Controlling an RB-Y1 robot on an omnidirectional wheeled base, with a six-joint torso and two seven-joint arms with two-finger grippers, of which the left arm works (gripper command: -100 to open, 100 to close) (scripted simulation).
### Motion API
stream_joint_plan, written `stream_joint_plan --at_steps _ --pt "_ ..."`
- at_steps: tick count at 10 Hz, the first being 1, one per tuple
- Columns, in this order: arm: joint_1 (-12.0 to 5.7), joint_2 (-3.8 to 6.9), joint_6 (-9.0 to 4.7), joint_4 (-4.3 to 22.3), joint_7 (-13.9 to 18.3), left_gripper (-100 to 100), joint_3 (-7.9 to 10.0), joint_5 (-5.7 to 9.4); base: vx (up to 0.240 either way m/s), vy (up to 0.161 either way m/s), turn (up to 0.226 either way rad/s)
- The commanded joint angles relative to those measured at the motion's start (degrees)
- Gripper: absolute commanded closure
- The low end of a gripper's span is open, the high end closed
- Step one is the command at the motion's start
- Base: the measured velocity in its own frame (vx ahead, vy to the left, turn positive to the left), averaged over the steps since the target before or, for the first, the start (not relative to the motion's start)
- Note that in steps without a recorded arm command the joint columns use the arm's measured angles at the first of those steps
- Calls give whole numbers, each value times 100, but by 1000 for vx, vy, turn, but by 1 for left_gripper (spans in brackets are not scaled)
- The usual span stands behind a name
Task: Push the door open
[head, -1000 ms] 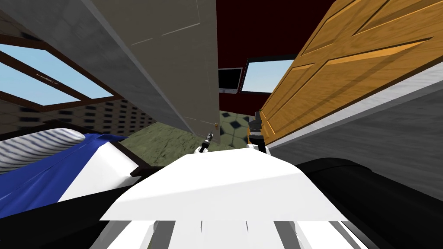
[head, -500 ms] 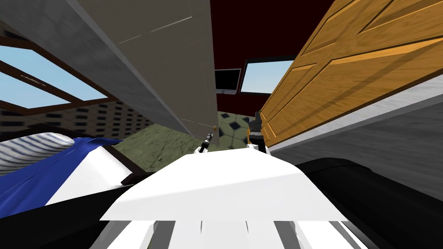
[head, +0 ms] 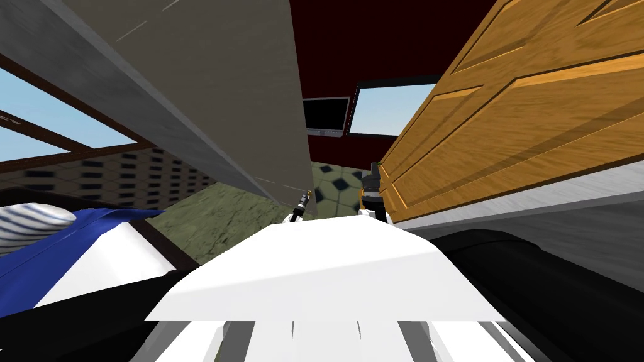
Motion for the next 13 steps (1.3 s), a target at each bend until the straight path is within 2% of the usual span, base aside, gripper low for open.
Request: stream_joint_plan --at_steps 1,2,7,10,12,13 --pt "0 0 0 0 0 -100 0 0 61 -31 16" --pt "0 0 0 0 0 100 0 0 -12 3 -10" --pt "0 0 0 0 0 100 0 0 -10 6 -3" --pt "8 92 36 14 -75 100 138 84 127 -88 30" --pt "8 92 36 14 -75 100 138 84 78 -37 2" --pt "8 136 50 16 -123 100 232 143 122 -75 30"
